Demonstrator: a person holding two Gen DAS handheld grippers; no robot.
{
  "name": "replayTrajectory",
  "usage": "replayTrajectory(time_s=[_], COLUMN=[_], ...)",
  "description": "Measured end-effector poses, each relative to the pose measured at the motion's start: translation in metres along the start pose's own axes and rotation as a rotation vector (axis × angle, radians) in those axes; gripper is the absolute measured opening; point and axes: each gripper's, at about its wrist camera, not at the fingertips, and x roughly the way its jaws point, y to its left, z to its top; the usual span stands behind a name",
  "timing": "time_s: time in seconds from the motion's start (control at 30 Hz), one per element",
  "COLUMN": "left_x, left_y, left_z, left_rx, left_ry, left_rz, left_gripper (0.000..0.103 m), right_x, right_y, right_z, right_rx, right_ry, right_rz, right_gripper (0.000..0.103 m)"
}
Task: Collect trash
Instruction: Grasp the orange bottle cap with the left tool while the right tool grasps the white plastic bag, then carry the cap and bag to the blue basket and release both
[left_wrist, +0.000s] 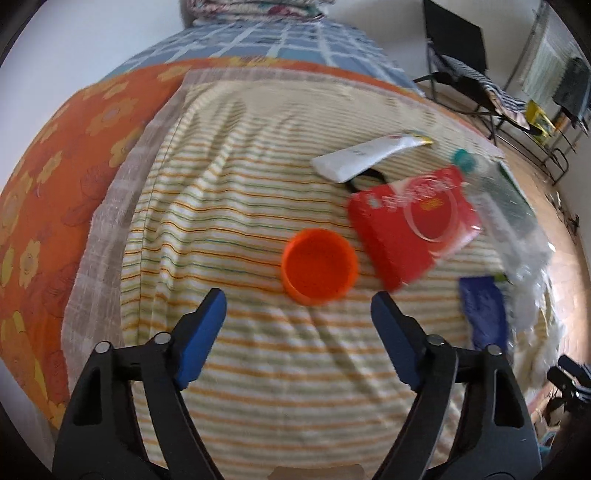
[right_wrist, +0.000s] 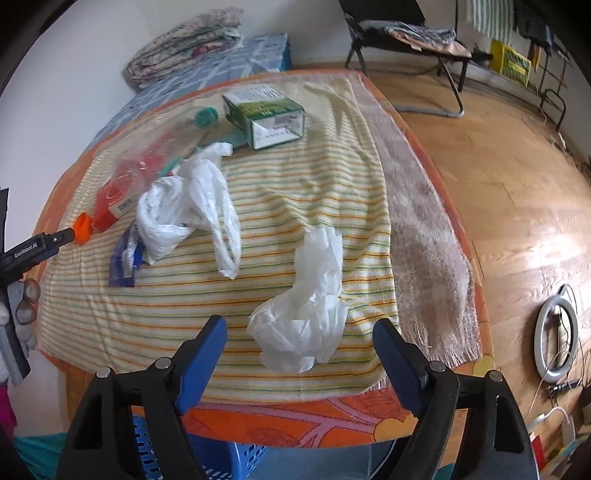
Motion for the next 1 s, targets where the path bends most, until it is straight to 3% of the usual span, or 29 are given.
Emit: replayTrajectory(time_s=[0.2, 0.27, 0.47, 0.53, 0.7, 1.0], left_x=[0.016, 0.018, 0.022, 0.022, 0.020, -0.009], left_y=[0.005, 0.001, -0.005, -0.007, -0.007, -0.009], left_z=[0.009, 0.012, 0.014, 0.015, 0.013, 0.010], left_rx=[-0.017, -0.003, 0.009, 0.021, 0.026, 0.049], left_ry=[0.007, 0.006, 0.015, 0.011, 0.003, -0.047], left_rz=[-0.020, -0.020, -0.045, -0.043, -0.033, -0.047], left_gripper=[0.081, 0.071, 0.052, 0.051, 0.051, 0.051], right_x=[0.013, 0.019, 0.031, 0.030, 0.024, -0.004], right_y=[0.004, 0.008, 0.007, 0.007, 0.006, -0.001], right_z=[0.008, 0.010, 0.011, 0.009, 0.007, 0.007], right_rx=[-0.005, -0.019, -0.015, -0.015, -0.013, 0.036], right_ry=[0.019, 0.024, 0.056, 0.057, 0.041, -0.026], right_rz=[-0.023, -0.042, -0.031, -0.018, -0.018, 0.023], right_gripper=[0.080, 0.078, 0.055, 0.045, 0.036, 0.035])
